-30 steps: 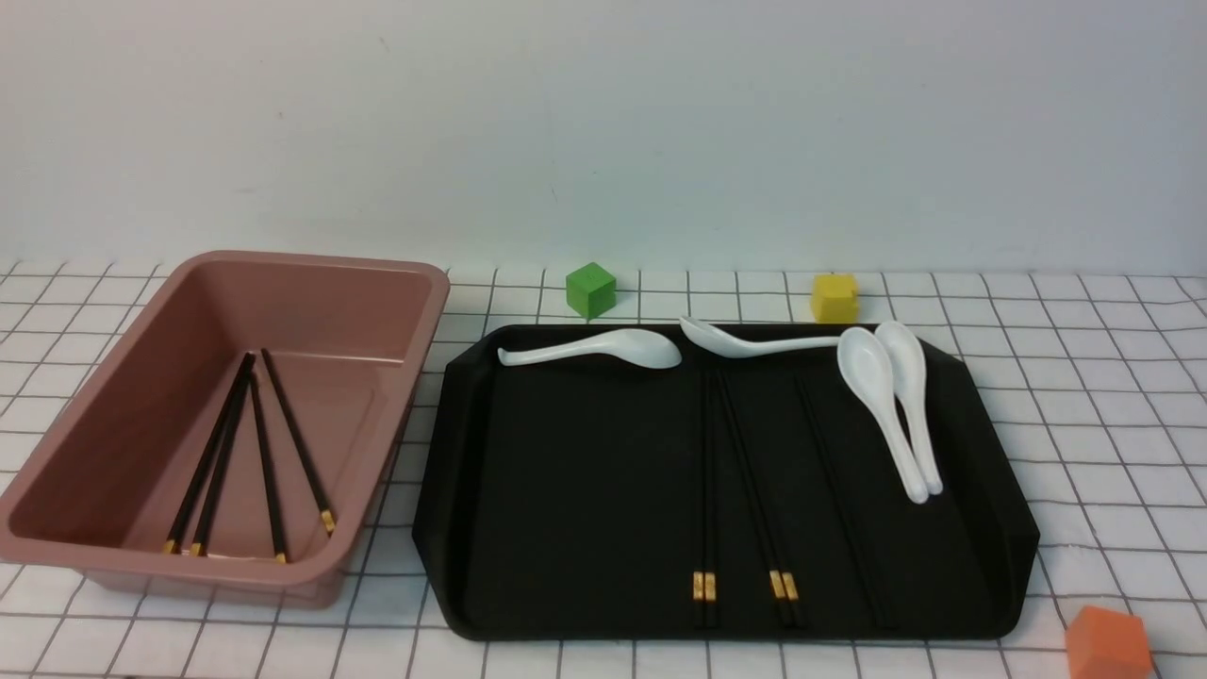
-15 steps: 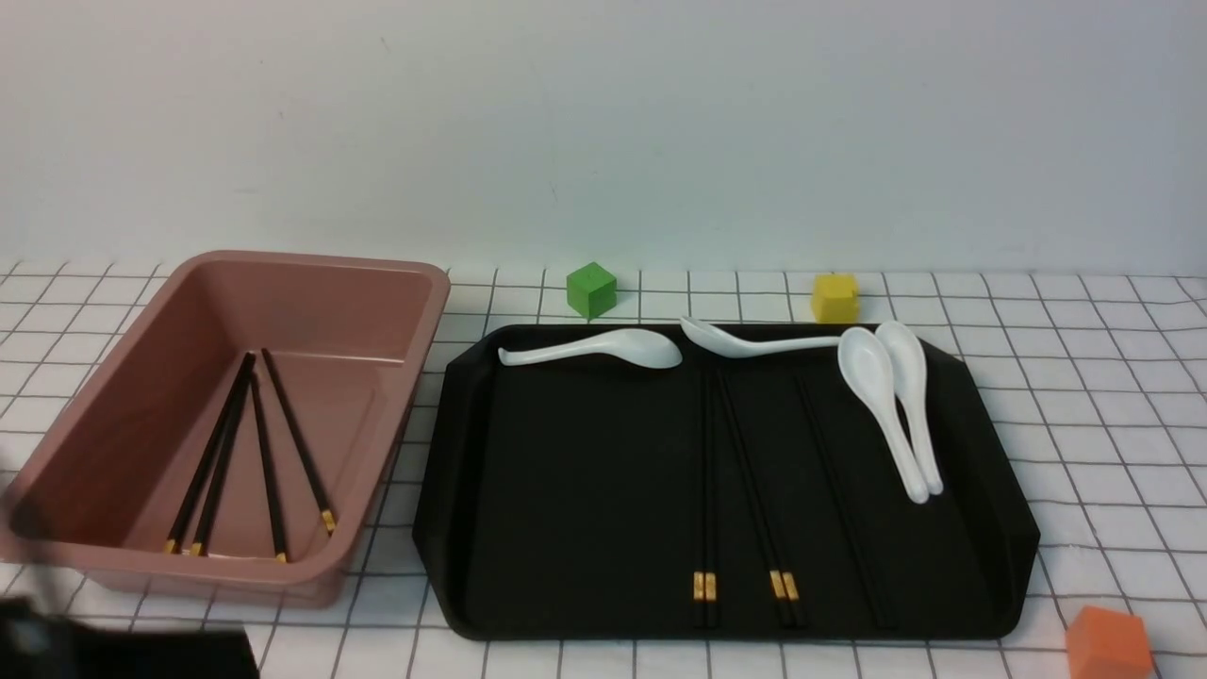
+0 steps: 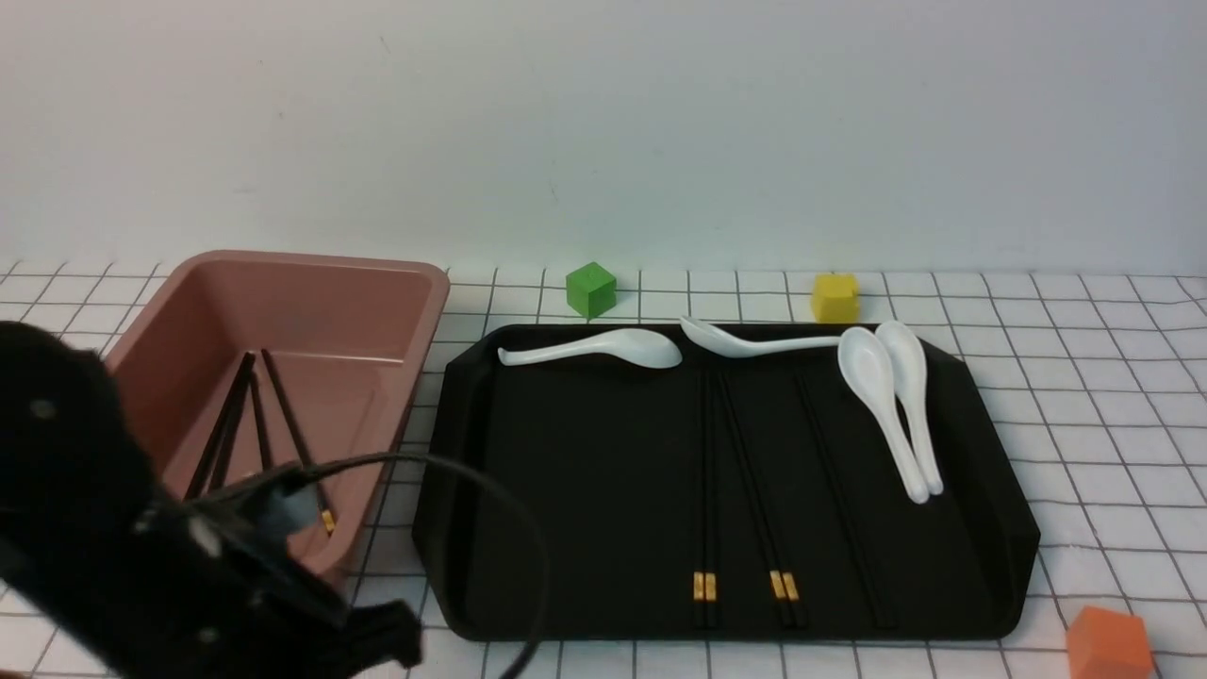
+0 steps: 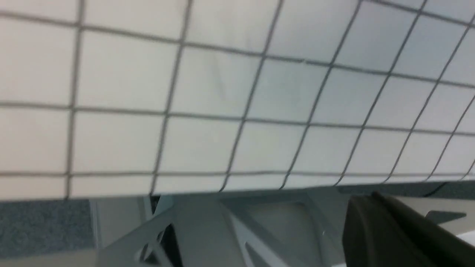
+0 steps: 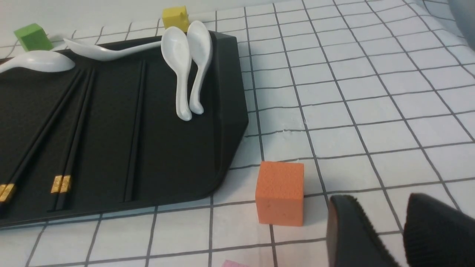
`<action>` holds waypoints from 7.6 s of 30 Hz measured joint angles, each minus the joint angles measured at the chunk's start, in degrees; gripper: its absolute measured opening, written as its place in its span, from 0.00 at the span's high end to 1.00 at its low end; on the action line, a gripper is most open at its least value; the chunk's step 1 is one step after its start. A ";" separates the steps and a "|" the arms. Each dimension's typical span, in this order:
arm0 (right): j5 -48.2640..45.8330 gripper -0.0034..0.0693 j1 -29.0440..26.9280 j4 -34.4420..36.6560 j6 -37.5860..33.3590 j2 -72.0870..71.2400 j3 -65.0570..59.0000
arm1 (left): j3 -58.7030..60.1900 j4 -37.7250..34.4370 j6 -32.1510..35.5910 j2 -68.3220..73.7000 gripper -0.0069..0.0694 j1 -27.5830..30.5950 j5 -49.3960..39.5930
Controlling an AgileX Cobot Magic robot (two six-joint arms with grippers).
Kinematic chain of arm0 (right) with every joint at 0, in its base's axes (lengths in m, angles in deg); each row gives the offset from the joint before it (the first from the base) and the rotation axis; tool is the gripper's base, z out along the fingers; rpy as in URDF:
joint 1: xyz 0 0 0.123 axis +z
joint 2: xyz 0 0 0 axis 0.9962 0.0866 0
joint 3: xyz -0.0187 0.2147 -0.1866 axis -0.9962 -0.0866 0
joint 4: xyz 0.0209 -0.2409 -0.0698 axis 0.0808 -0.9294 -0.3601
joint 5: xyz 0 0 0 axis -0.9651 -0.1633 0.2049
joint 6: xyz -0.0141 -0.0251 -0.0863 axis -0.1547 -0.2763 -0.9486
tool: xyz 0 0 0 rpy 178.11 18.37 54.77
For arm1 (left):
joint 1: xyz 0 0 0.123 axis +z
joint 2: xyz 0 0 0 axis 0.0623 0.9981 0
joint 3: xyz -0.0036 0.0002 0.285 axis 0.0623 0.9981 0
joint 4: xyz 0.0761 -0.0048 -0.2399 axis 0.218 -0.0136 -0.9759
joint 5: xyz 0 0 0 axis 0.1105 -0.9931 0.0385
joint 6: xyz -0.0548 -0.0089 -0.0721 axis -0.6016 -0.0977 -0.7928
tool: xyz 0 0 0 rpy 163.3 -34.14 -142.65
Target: On white black tablecloth take chopsticks from black tray and put them in box.
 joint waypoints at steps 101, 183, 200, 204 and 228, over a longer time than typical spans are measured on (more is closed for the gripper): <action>0.00 0.62 0.00 0.00 0.00 0.00 0.00 | -42.16 23.28 -4.80 22.56 0.75 14.00 -13.99; 0.00 0.62 0.00 0.00 0.00 0.00 0.00 | 32.96 23.10 -2.30 -55.91 0.93 9.21 59.03; 0.00 0.62 0.00 0.00 0.00 0.00 0.00 | 34.40 23.56 -2.30 -74.72 0.92 13.24 43.58; 0.00 0.62 0.00 0.00 0.00 0.00 0.00 | 37.35 23.70 -2.30 -77.55 0.92 16.06 40.86; 0.00 0.62 0.00 0.00 0.00 0.00 0.00 | 48.11 23.74 -2.30 -77.75 0.90 17.10 35.44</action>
